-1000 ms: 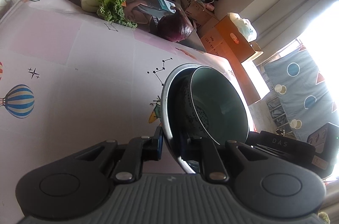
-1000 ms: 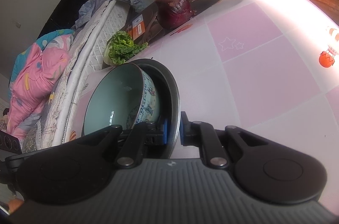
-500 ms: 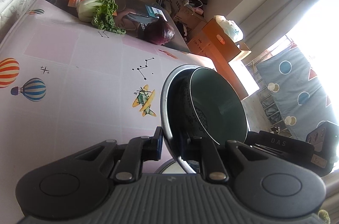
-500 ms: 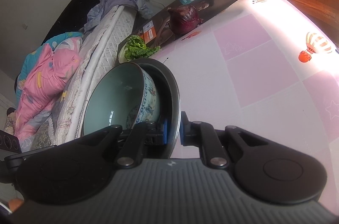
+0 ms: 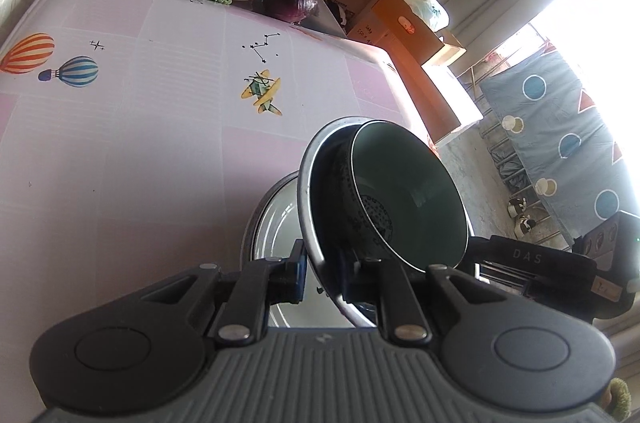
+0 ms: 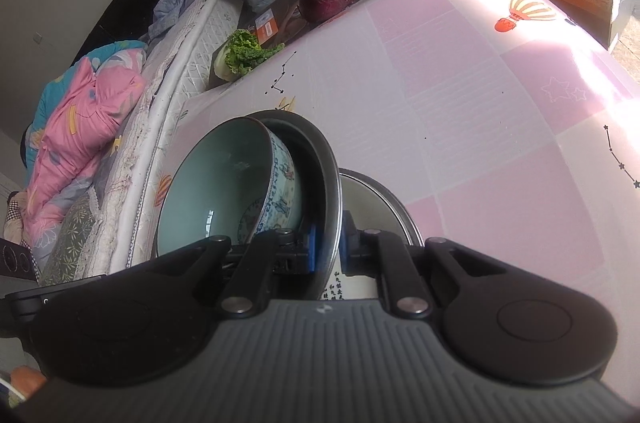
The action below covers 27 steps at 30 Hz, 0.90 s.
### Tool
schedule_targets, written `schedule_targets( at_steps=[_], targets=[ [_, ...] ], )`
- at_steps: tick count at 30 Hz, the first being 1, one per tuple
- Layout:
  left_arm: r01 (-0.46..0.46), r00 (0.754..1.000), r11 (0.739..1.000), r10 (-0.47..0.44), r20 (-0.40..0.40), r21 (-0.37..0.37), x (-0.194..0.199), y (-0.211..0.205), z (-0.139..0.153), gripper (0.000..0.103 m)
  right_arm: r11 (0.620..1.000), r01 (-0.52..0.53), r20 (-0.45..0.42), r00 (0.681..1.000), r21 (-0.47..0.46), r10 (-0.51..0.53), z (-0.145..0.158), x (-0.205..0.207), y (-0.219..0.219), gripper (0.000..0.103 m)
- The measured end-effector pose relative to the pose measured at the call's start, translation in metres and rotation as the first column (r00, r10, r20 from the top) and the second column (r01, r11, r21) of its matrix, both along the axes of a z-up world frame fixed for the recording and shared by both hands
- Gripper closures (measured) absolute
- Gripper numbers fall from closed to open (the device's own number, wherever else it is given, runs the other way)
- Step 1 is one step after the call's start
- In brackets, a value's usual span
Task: Organize plates and bowls
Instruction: 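Carry and lower the nested bowls onto the plate stack with both grippers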
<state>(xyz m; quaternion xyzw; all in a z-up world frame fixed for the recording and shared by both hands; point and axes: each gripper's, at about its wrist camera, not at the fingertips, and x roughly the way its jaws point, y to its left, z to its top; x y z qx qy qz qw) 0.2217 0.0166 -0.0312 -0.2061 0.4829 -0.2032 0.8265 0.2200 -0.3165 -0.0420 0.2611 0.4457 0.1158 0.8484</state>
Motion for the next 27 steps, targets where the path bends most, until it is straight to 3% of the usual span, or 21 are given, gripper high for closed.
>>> schedule_targets(
  at_steps=[10, 17, 22, 27],
  targets=[
    [0.024, 0.999, 0.999, -0.022, -0.050, 0.028, -0.008, -0.003, -0.022, 0.088, 1.000, -0.011, -0.053, 0.999, -0.029, 0.009, -0.030, -0.017, 0.002, 0.093],
    [0.030, 0.999, 0.999, -0.029, -0.045, 0.026, -0.008, -0.004, -0.023, 0.088, 0.999, -0.016, -0.035, 0.999, -0.037, 0.014, -0.033, -0.017, 0.001, 0.091],
    [0.028, 0.998, 0.999, -0.027, -0.051, 0.019, -0.012, -0.002, -0.023, 0.084, 0.996, -0.036, -0.023, 0.999, -0.077, 0.035, -0.029, -0.019, 0.009, 0.091],
    [0.029, 1.000, 0.999, -0.029, -0.007, 0.033, -0.024, -0.001, -0.013, 0.075, 0.993, -0.041, -0.018, 0.999, -0.109, 0.040, -0.025, -0.026, 0.015, 0.088]
  ],
)
